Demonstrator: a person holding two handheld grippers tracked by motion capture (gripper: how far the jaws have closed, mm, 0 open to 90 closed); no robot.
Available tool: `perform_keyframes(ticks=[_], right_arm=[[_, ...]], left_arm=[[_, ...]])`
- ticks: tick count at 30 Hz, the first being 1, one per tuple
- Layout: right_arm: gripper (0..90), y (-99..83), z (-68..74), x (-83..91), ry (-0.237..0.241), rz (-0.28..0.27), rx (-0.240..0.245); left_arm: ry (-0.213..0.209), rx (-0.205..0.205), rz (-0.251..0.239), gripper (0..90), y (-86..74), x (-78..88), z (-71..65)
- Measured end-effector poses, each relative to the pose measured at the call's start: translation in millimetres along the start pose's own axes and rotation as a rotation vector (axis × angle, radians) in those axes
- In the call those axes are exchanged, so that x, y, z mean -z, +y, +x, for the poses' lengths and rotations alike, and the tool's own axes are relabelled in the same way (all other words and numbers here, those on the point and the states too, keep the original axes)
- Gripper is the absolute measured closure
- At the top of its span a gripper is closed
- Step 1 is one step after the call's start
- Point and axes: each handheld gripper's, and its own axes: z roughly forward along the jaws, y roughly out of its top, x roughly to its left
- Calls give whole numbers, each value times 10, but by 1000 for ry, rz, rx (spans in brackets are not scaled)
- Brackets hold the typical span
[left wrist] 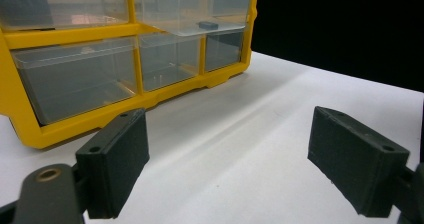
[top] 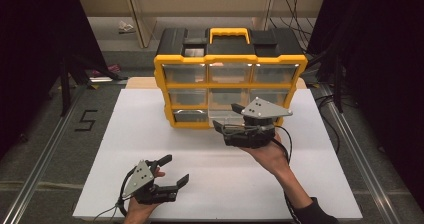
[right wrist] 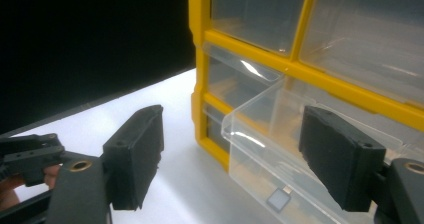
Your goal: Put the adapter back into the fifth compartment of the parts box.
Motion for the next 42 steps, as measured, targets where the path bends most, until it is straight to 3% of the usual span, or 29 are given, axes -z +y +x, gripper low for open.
perform_keyframes(ticks=[42], right_arm=[[240,-461,140,181,67,-88,-39]], left_arm=[[-3,-1,-2,160,4,5,0]])
